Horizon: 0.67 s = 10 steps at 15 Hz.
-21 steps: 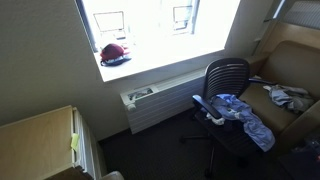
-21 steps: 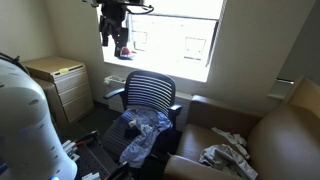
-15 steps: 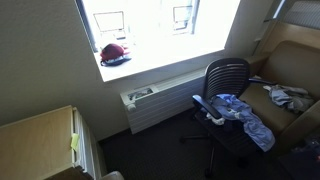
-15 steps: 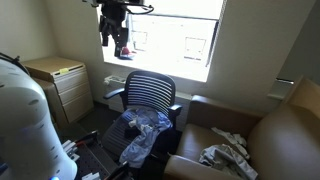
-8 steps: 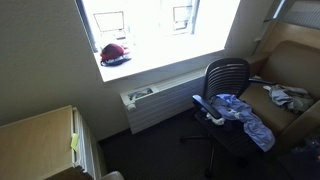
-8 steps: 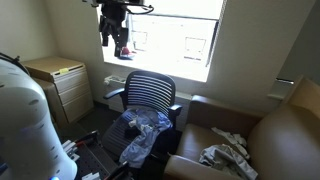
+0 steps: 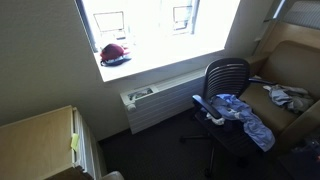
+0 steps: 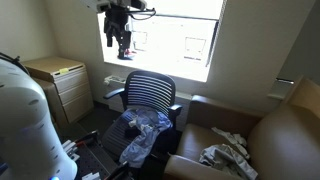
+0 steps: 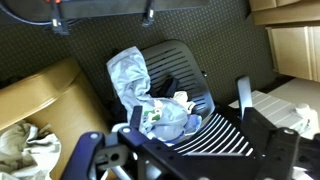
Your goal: Move the blue cloth to the couch
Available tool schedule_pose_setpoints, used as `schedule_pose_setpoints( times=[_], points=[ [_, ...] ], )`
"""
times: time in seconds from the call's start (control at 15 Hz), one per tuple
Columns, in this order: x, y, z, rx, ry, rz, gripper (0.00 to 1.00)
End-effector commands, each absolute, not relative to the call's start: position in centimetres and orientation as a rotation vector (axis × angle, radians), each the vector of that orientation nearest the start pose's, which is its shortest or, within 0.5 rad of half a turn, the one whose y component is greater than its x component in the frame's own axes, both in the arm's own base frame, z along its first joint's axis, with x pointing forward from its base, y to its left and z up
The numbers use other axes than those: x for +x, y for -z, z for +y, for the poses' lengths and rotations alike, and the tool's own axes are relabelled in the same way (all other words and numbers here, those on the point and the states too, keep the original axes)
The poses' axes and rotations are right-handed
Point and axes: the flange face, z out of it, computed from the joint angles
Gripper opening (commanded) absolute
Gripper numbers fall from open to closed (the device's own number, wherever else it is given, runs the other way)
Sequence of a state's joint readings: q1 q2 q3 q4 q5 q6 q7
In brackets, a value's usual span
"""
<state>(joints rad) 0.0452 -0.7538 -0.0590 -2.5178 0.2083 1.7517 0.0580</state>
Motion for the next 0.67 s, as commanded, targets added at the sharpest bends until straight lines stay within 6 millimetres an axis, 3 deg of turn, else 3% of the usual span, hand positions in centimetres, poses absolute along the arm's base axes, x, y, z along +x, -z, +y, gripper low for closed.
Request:
schedule_pose_setpoints(
  times=[0.0, 0.2, 0.6],
  points=[
    [36.0, -45.9, 5.1, -2.848, 0.000, 0.176, 1.00],
    [38.0, -42.3, 8.2, -2.864, 0.016, 0.165, 1.00],
    [37.5, -42.8, 7.8, -2.905, -0.008, 0.156, 1.00]
  ],
)
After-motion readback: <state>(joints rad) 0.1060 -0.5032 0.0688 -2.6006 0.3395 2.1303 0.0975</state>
